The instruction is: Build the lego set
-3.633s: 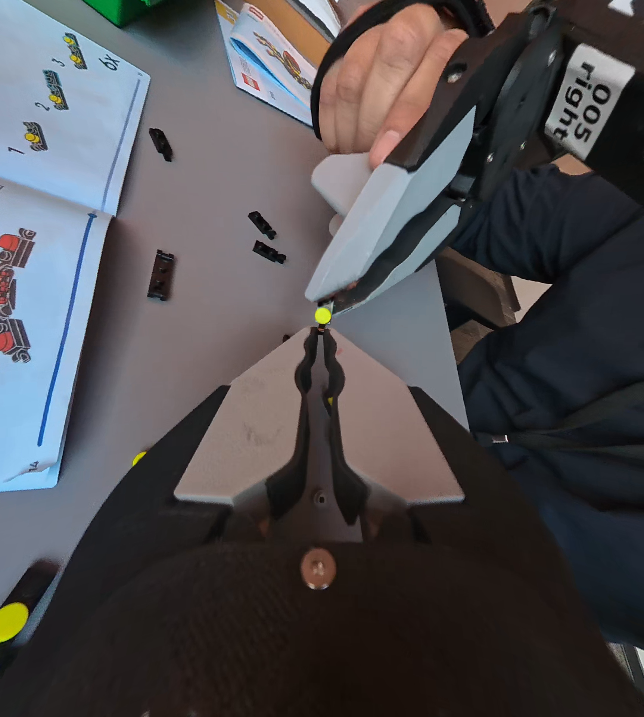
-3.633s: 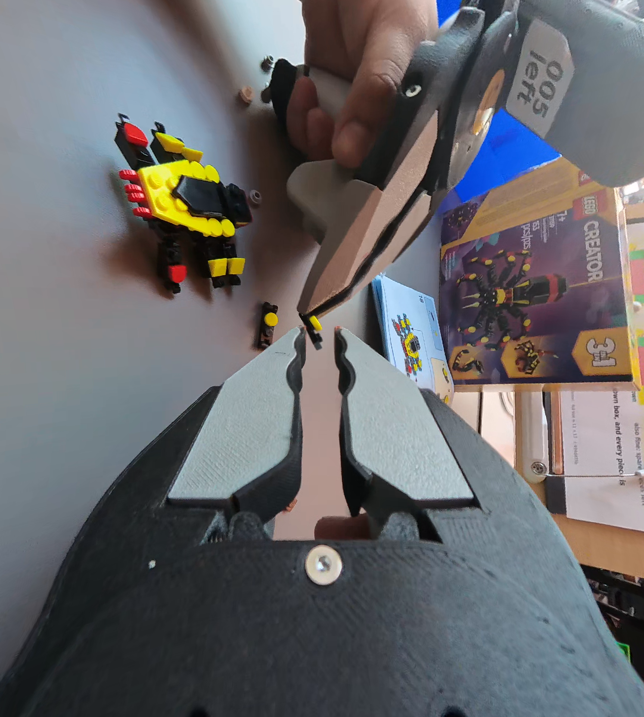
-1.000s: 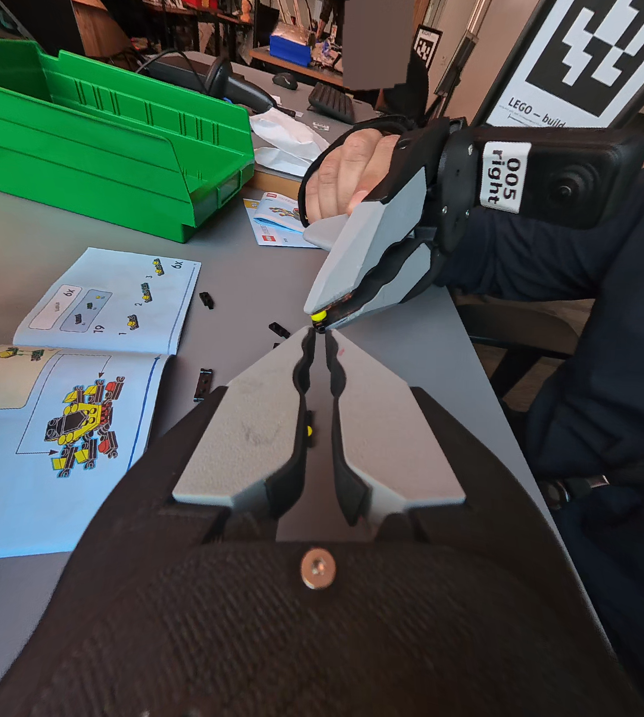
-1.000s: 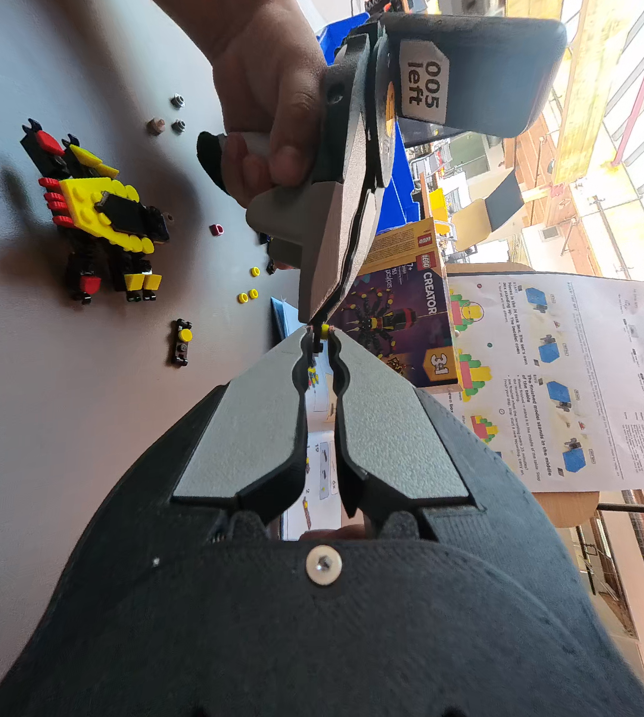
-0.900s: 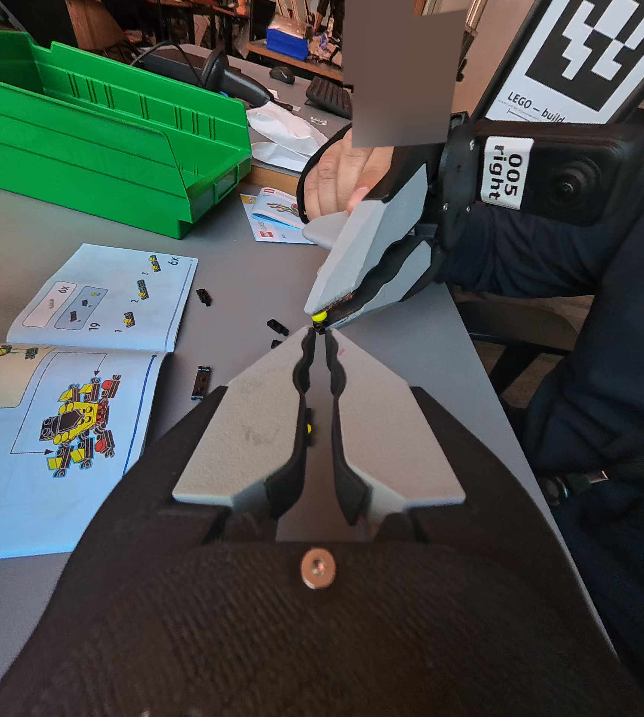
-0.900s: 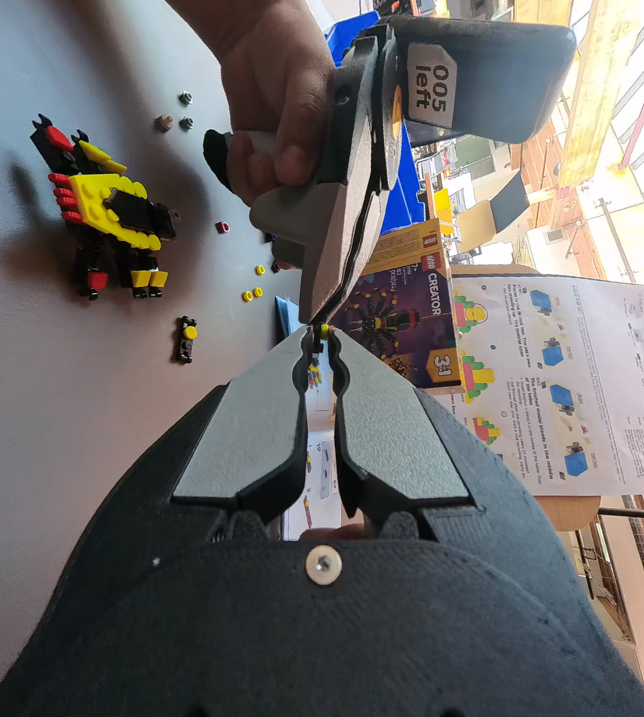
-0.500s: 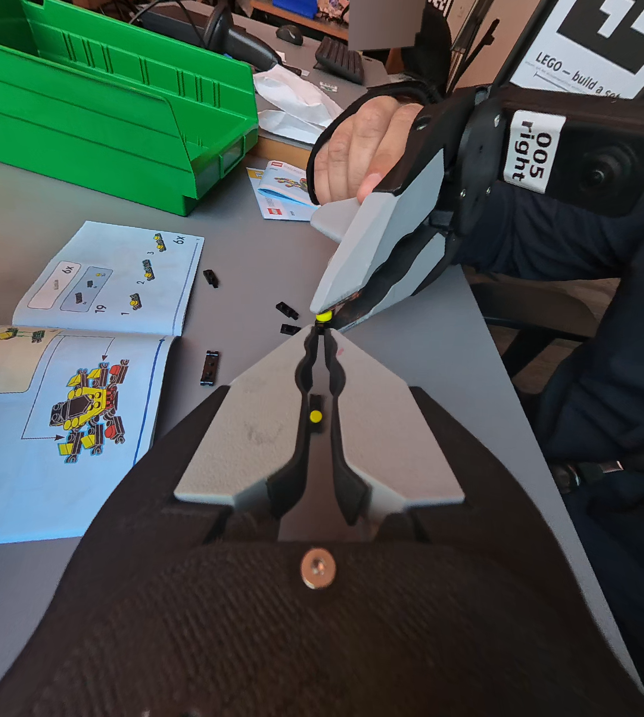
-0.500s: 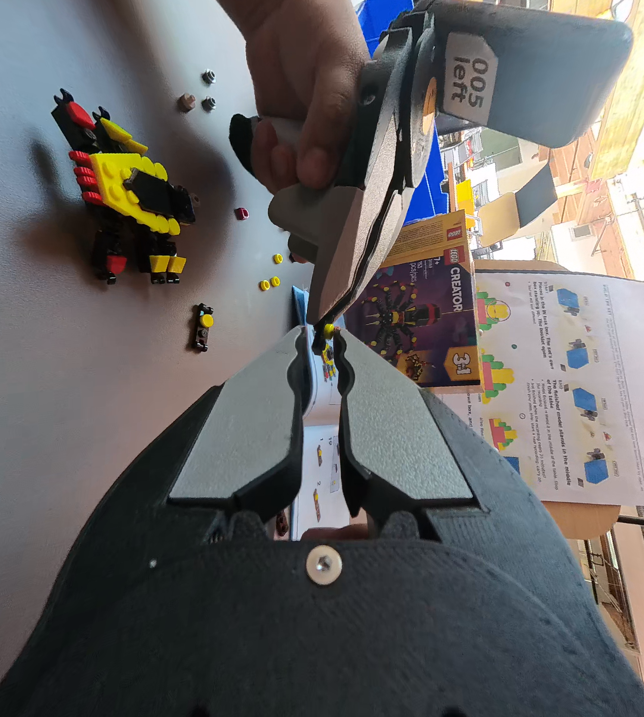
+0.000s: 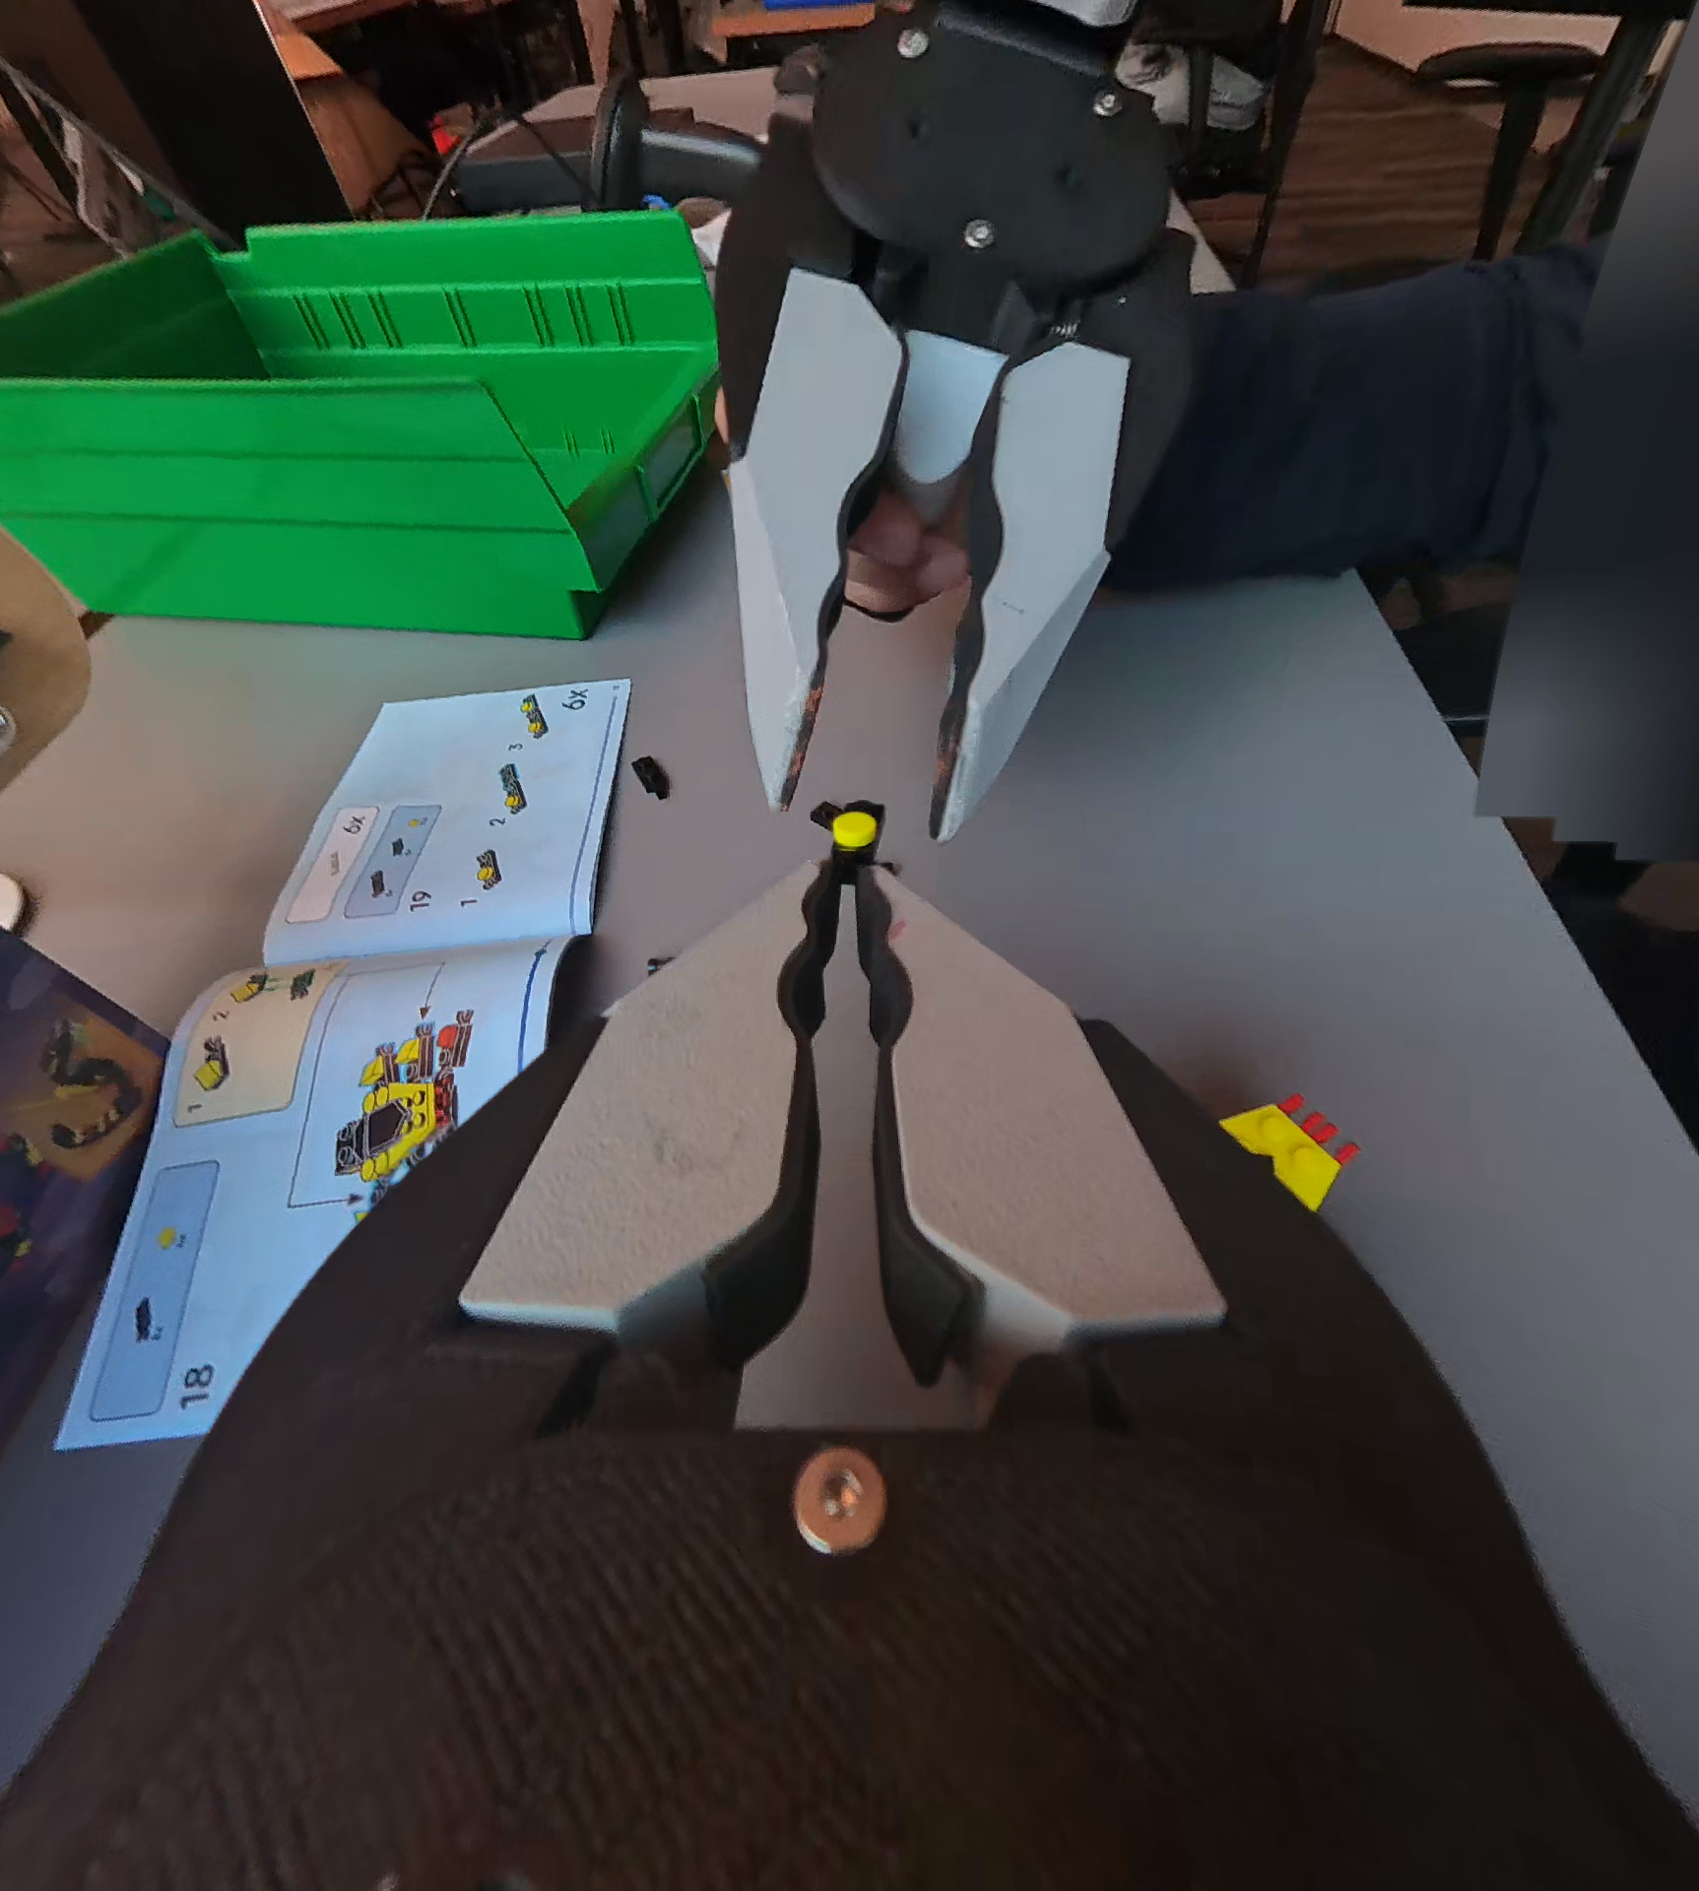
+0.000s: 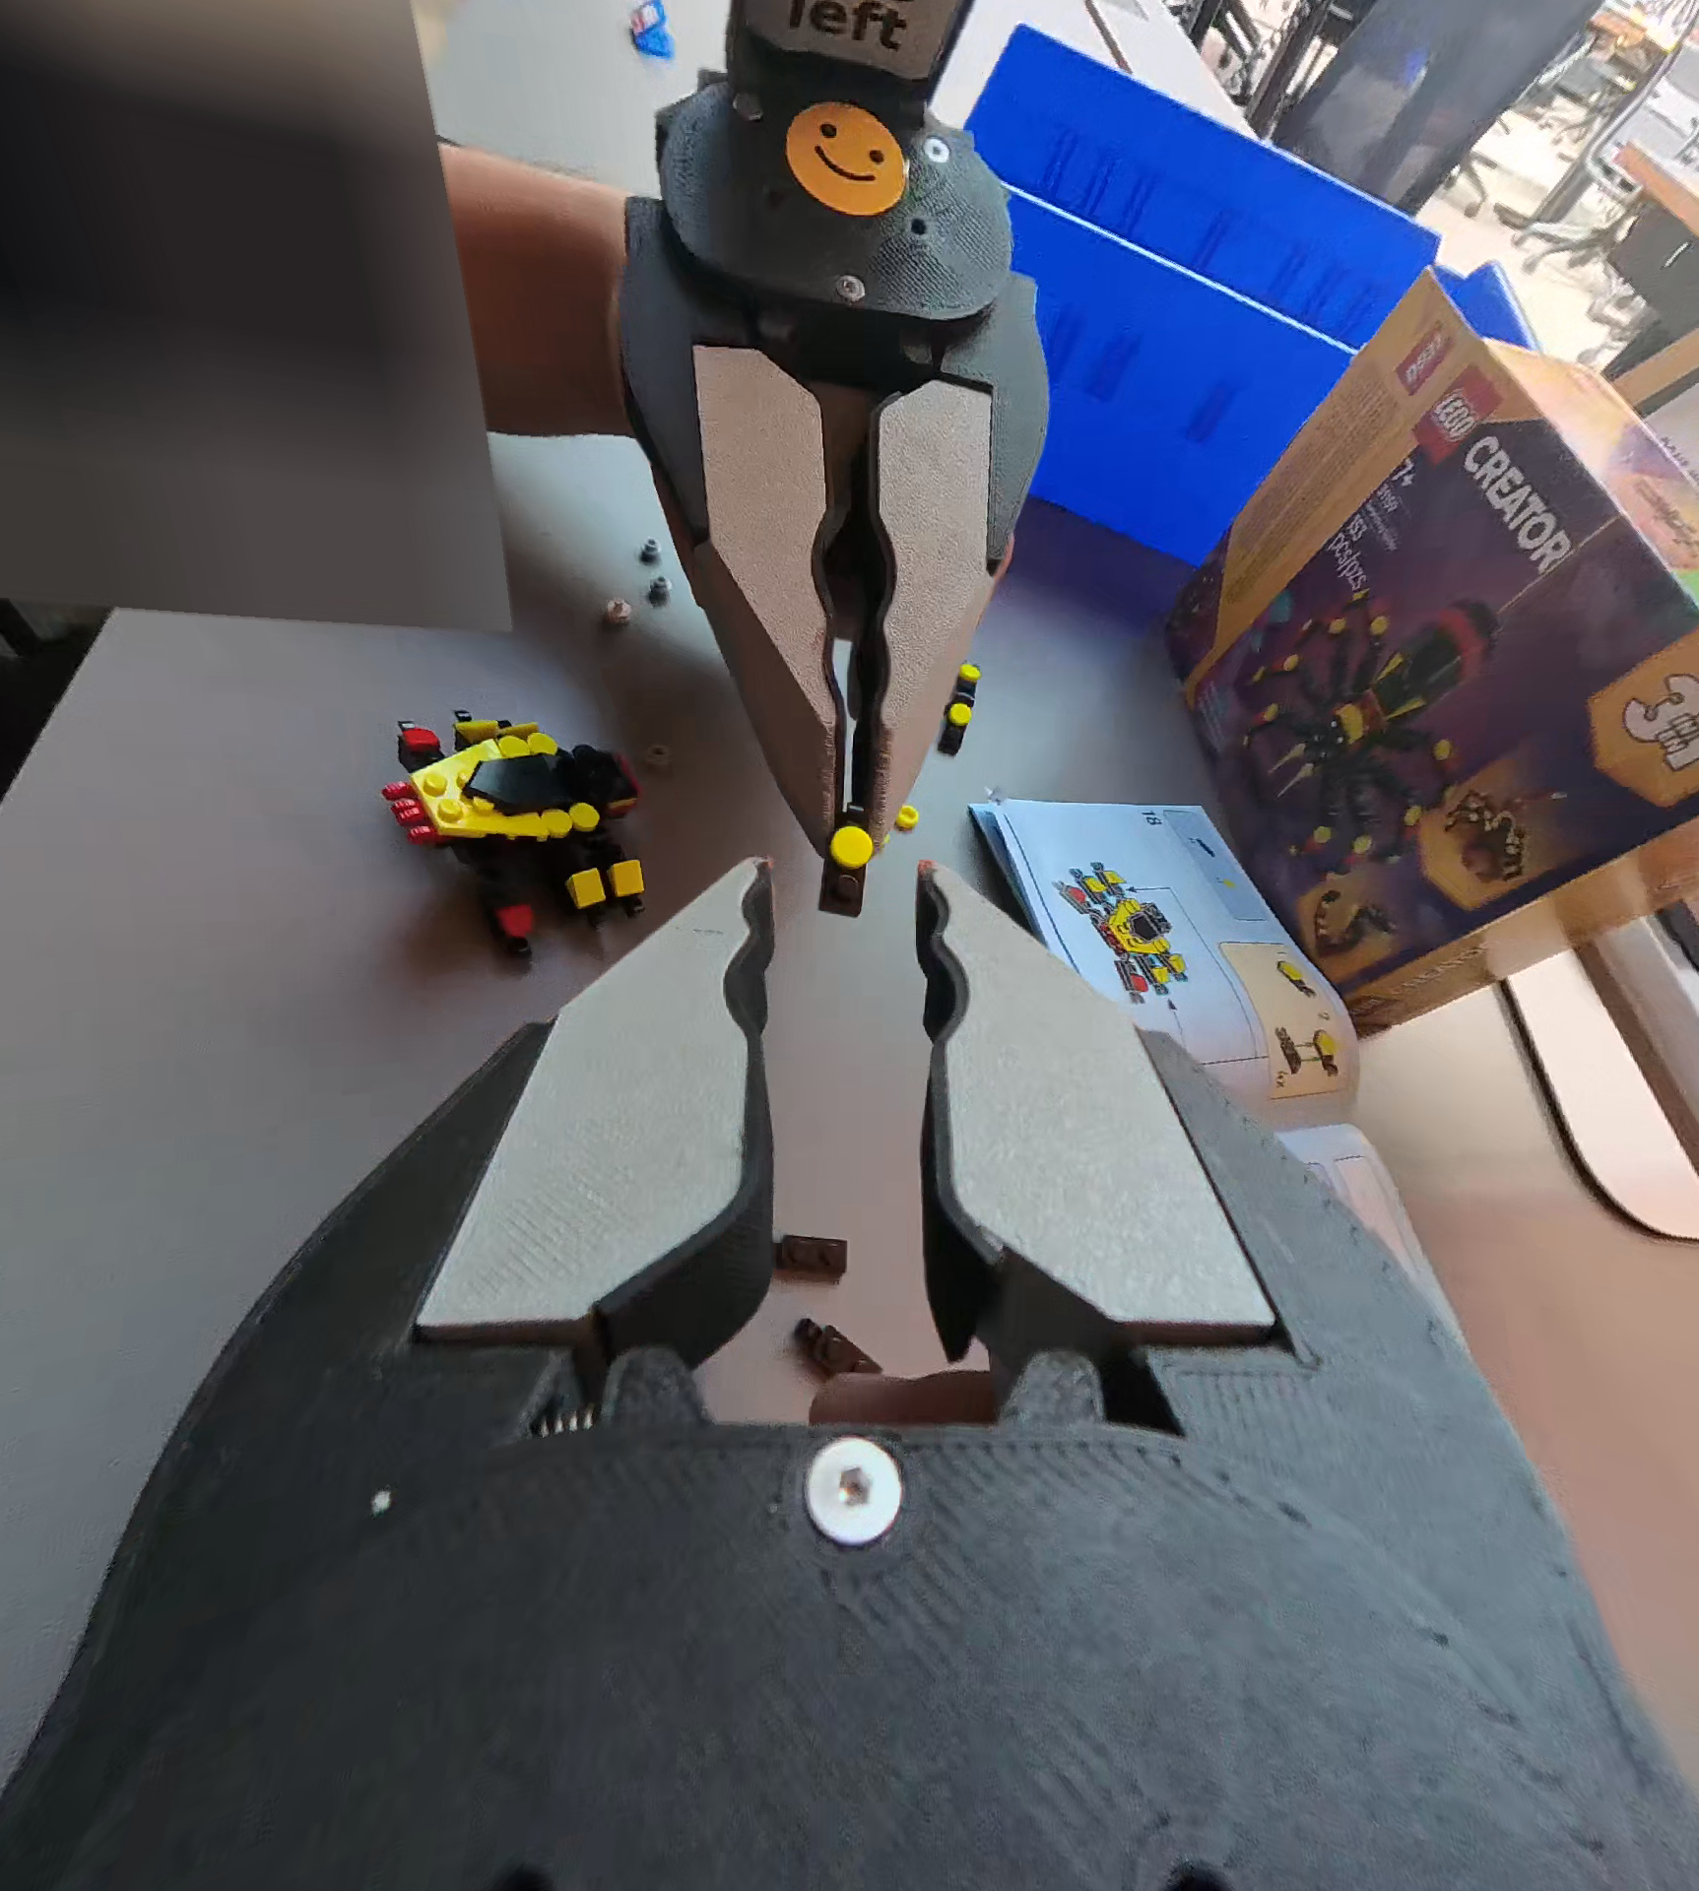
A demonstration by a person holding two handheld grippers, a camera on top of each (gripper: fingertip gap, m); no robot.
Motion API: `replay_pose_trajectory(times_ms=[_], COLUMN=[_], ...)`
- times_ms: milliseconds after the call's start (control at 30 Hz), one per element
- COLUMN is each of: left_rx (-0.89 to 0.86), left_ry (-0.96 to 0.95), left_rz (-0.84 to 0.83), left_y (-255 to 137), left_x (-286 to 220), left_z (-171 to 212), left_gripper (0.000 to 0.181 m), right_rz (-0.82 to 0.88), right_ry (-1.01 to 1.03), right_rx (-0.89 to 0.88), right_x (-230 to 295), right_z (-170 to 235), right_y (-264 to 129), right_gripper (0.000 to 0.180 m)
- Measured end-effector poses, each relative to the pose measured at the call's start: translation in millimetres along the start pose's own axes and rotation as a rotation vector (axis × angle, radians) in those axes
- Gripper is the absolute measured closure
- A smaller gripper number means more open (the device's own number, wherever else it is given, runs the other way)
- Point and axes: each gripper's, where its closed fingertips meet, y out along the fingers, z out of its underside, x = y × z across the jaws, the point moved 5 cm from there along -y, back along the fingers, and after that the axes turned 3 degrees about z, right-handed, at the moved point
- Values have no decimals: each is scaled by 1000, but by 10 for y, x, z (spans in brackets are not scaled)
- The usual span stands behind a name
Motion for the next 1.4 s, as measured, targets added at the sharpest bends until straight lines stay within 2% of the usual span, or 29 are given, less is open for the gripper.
replay_pose_trajectory(times_ms=[67, 200, 400, 700, 867, 1000, 1267, 1400], left_rx=[-6, -2, 67, 56, -76, -64, -25, -30], left_ry=[17, 57, 118, 76, -92, -201, -298, -319], left_rz=[-4, -10, -50, -131, -273, -400, -478, -462], left_y=[-2, 10, 68, -27, -495, -732, -828, -826], left_x=[-9, -31, -17, 72, 383, 607, 737, 738], left_z=[-17, -17, 73, 65, -51, 36, 146, 163], left_gripper=[181, 181, 181, 178, 178, 179, 178, 177], right_rz=[-6, -12, -22, 36, 19, -23, -42, -43], right_ry=[17, 11, 60, 48, 70, 44, 9, 12], right_rx=[18, 38, 49, 80, 187, 289, 344, 343], right_x=[8, 35, 0, -90, -161, -100, -47, -54], right_z=[10, 37, 68, 129, 364, 552, 645, 651], right_y=[22, 65, 74, 57, 55, 132, 182, 173], right_gripper=[157, 172, 175, 175, 175, 175, 175, 175])
